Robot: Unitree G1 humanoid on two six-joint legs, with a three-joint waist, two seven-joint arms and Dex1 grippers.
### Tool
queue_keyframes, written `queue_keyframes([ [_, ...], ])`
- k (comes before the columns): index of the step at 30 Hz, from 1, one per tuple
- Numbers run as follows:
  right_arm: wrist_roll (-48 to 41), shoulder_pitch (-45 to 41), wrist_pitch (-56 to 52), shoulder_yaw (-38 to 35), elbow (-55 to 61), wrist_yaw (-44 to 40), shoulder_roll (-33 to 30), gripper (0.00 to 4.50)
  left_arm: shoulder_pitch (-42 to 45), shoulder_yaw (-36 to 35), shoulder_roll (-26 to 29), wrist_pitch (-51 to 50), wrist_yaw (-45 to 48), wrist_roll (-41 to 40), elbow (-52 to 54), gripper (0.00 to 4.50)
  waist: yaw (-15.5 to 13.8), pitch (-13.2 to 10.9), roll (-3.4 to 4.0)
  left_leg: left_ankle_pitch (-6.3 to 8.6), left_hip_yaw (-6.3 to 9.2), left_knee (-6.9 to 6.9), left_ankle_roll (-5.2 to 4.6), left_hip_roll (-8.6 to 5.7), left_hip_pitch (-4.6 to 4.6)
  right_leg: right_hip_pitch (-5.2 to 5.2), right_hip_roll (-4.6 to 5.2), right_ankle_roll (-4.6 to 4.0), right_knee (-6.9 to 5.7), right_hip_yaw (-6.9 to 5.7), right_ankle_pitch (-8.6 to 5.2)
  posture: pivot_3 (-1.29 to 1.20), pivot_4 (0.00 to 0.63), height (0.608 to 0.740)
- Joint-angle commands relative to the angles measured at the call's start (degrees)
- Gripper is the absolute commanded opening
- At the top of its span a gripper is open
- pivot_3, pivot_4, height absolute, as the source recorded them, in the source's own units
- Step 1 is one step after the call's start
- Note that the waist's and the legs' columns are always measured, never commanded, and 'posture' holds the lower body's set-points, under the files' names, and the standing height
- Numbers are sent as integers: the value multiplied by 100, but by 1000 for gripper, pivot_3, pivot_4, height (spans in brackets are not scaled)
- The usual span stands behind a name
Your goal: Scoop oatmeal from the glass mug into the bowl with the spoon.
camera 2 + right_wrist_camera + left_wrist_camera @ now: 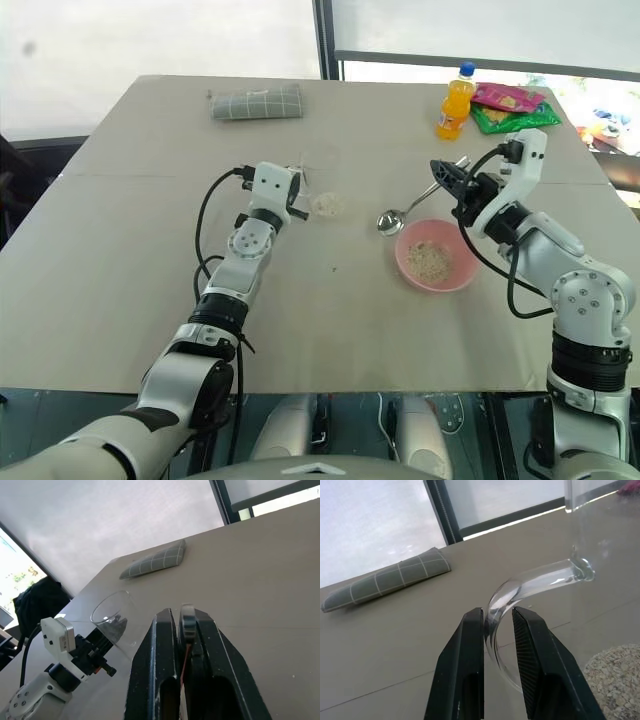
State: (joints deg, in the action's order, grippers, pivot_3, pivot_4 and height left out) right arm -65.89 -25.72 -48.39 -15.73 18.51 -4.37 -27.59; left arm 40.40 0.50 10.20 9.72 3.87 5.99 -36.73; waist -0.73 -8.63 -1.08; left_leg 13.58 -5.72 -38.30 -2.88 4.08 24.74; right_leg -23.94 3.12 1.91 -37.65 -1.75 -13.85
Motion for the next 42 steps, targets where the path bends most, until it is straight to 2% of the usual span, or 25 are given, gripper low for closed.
queue_keyframes([
  [1,17,-153,150,-111,168,-115,3,0,84,-13,-22,95,-24,-15,-5,44,-2,2,0,0,1,0,0,1,-2,2,0,0,0,0,0,0,150,740],
  [9,169,-351,113,-99,164,-159,-56,0,130,-17,-105,58,113,-180,16,44,9,2,1,0,0,-2,0,-1,-7,5,-2,0,-5,1,0,0,150,740],
  [18,125,-1788,-45,-236,-176,175,-221,0,401,168,-155,179,1085,-453,264,44,-15,-2,4,0,1,-2,1,-2,4,0,0,0,0,-5,0,0,150,740],
  [21,233,-2128,-51,-37,-165,137,-202,0,466,237,-190,214,1414,-508,246,44,-6,-2,4,0,0,-2,1,-4,6,-1,1,0,3,-4,0,0,150,740],
  [23,415,-2127,-72,187,-98,27,-177,0,496,280,-239,240,1534,-506,223,44,-6,-2,4,0,2,0,1,-3,5,-1,0,0,3,-6,0,0,150,740],
  [31,2394,-1656,376,1594,-69,-986,-901,0,610,406,-392,348,1916,-518,172,44,-7,-3,5,0,-3,0,1,-4,15,-14,1,0,2,-2,0,0,150,740],
  [35,3014,-1515,503,2200,-150,-1504,-1006,0,653,483,-446,452,2065,-485,133,44,15,-3,5,0,-2,0,1,-3,15,-18,-2,0,0,-1,0,0,150,740],
  [37,3138,-1435,472,2300,-213,-1671,-967,0,677,527,-474,509,2081,-443,96,44,12,-3,6,0,-2,0,1,-2,15,-21,-5,0,-3,-1,0,0,150,740],
  [42,2724,-1299,-347,1948,-272,-1609,-667,0,765,567,-557,564,1989,-409,4,44,3,-3,5,-1,-4,-1,2,-1,16,-21,-5,0,-6,0,0,0,150,740],
])
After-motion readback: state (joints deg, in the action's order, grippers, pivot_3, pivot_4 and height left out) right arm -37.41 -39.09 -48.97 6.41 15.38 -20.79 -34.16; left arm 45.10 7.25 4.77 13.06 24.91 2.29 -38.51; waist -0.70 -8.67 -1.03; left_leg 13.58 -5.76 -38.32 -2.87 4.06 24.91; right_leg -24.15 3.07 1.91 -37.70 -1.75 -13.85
